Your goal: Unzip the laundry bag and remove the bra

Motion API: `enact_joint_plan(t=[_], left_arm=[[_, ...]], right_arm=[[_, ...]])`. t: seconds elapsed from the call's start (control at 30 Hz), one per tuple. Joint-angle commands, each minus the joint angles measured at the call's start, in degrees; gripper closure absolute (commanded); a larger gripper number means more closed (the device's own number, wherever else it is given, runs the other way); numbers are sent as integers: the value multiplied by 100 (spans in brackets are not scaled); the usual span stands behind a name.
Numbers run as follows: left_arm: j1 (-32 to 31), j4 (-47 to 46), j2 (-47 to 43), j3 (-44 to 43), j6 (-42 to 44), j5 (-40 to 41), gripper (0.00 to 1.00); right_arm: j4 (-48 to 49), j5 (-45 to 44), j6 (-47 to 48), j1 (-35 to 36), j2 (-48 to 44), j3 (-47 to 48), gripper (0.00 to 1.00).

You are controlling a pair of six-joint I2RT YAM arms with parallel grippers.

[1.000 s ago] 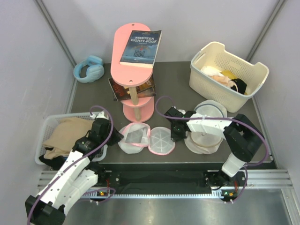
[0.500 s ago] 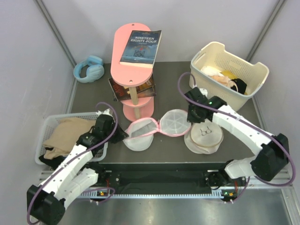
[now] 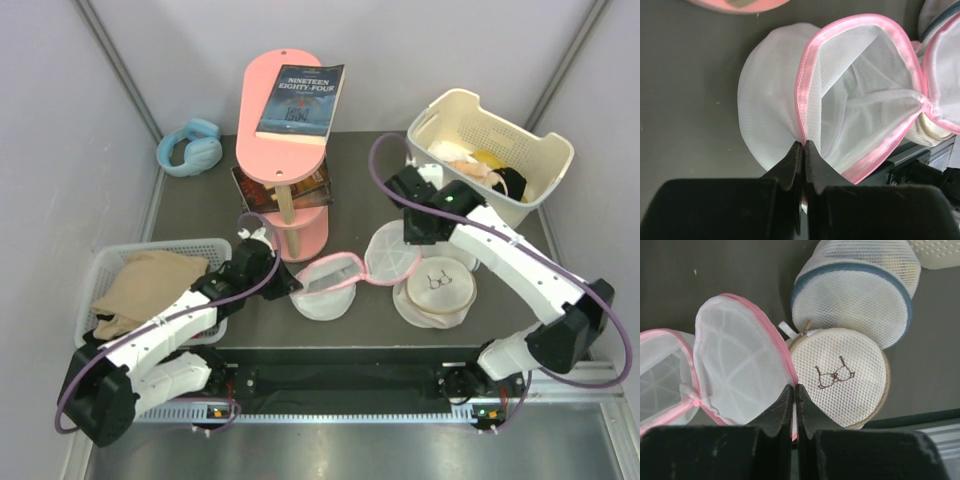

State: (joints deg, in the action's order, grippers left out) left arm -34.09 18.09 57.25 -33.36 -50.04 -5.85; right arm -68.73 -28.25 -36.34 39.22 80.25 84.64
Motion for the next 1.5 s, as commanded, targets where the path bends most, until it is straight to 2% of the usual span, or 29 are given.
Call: enact_joint_plan(t=[0.0,0.2,0.47,0.8,1.0,1.13,1.23,1.27,1.47], left_arm=[[-72,-701,40,392,-15,-127,100],[-81,-894,-82,849,21,-75,100],[-89,-719,-4,1183,126,84,100],[-98,-693,-100,1192,126,-13,100],[-89,-342,-434,1052,144,118,100],[-81,238,-715,797,232,452,87],[-81,870,-926,525,223,732,70],[-81,1211,-1048,376,205,778,59],[-81,2260,-1567,-38,82,1120,37]], right_arm=[[-281,-286,-381,629,552,307,100],[-396,-436,-953,1446,1308,887,100],[87,-409,-1376,2343,1757,1336,100],[1598,521,-1481,2880,2188,1160,100],[2407,873,-1657,2995,2346,739,100],[2872,979,-1719,3003,2390,466,100],[3101,1032,-1763,3012,2434,395,100],[3155,1084,-1763,3004,2460,395,100],[3313,1208,-1754,3012,2610,422,100]])
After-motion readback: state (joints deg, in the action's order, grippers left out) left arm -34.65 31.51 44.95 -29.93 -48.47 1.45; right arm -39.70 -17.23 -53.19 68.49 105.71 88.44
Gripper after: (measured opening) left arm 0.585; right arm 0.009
